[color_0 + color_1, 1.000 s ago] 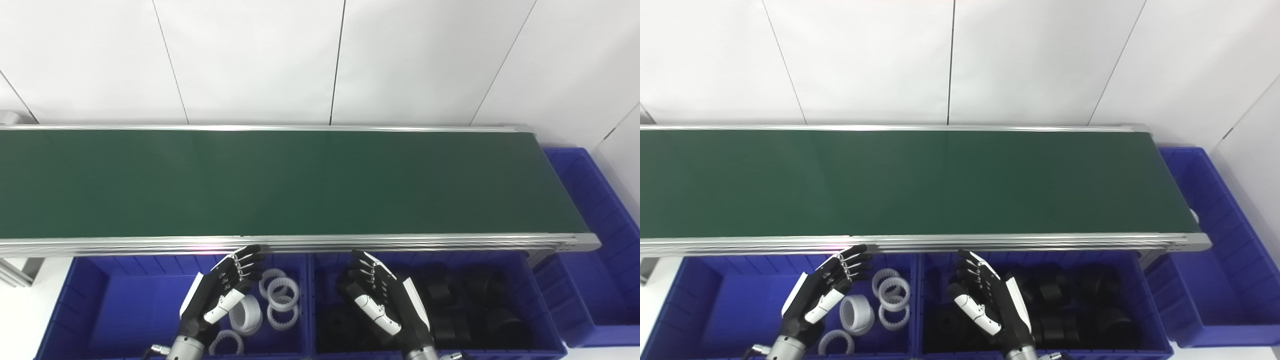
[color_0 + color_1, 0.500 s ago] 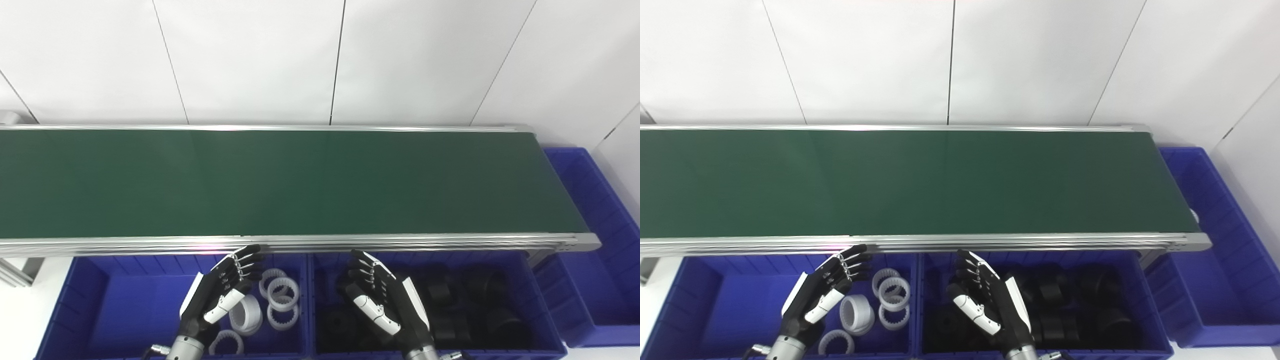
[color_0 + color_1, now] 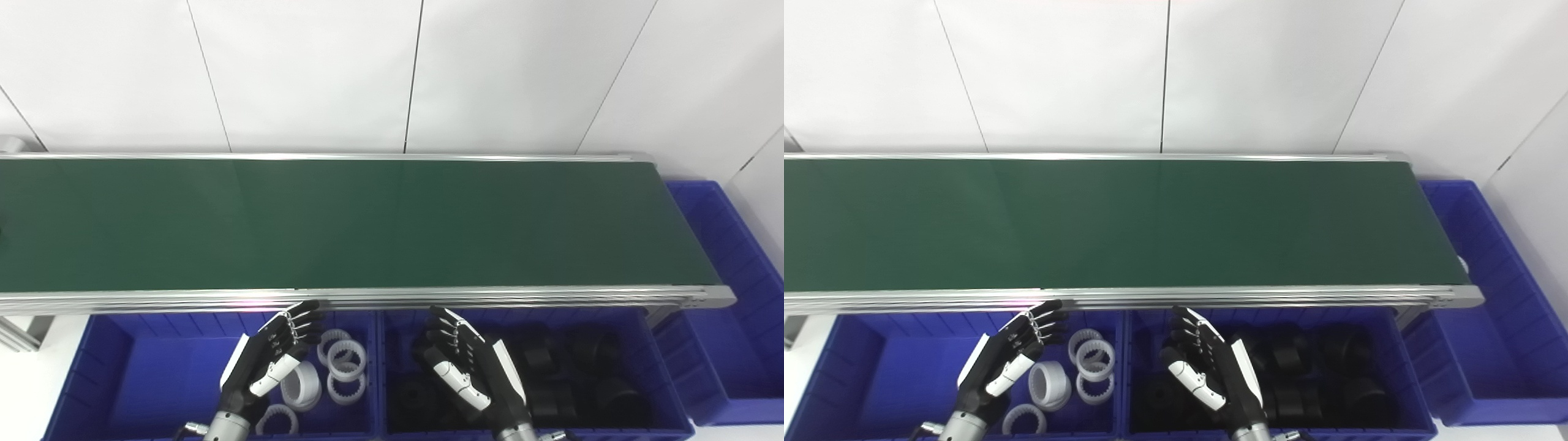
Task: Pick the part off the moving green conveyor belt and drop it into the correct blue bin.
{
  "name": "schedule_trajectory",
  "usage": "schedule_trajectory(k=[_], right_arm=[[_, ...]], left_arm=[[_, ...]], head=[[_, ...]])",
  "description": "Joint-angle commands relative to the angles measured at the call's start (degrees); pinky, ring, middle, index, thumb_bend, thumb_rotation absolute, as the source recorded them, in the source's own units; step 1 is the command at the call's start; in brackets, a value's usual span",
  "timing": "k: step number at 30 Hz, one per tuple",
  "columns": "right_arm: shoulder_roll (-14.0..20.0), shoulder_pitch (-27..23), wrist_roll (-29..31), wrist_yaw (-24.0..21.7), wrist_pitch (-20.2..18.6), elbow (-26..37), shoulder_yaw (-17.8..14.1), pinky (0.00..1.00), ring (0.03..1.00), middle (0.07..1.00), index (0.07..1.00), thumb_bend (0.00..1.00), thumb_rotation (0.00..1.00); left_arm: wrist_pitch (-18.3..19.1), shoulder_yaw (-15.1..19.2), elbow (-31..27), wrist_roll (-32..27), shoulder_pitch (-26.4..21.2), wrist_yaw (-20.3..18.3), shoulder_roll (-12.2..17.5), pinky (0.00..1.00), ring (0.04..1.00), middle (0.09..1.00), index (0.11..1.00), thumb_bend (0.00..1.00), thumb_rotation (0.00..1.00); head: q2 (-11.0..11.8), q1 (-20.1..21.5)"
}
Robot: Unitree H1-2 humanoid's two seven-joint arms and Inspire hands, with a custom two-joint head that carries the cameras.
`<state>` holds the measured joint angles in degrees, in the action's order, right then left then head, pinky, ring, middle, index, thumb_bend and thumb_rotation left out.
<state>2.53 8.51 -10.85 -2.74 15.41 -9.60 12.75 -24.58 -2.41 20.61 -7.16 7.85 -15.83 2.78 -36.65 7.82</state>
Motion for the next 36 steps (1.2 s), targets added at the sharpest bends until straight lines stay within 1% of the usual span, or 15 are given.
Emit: schedule_trajectory(k=[1,29,34,35,36], right_arm=[[-0.17,-0.45,0.13,0.01,0.79,1.84,-0.23,0.74,0.785,0.822,0.859,0.56,0.69],[-0.07,-0.31,0.05,0.03,0.83,2.12,-0.3,0.73,0.783,0.821,0.858,0.56,0.69],[-0.03,-0.41,0.21,-0.11,0.92,1.96,-0.27,0.74,0.785,0.822,0.86,0.56,0.69],[0.0,-0.42,0.19,-0.1,1.0,1.94,-0.29,0.73,0.784,0.821,0.859,0.56,0.69],[0.02,-0.43,0.19,-0.09,1.08,1.91,-0.3,0.73,0.783,0.822,0.86,0.56,0.69]], left_arm=[[-2.2,0.02,-1.03,-0.45,-0.7,-0.23,-0.12,0.7,0.721,0.762,0.792,0.85,0.61],[-2.15,-0.13,-1.13,0.17,-0.68,0.1,-0.08,0.69,0.71,0.757,0.793,0.86,0.61],[-2.11,-0.08,-1.0,0.19,-0.75,0.21,-0.13,0.68,0.706,0.753,0.792,0.86,0.6],[-2.06,-0.05,-0.93,0.07,-0.78,0.21,-0.19,0.68,0.704,0.751,0.79,0.86,0.6],[-2.03,-0.04,-0.88,-0.02,-0.8,0.21,-0.24,0.68,0.702,0.748,0.787,0.87,0.6]], head=[[-0.04,-0.05],[-0.1,-0.48],[0.09,-1.78],[0.29,-3.42],[0.29,-3.42]])
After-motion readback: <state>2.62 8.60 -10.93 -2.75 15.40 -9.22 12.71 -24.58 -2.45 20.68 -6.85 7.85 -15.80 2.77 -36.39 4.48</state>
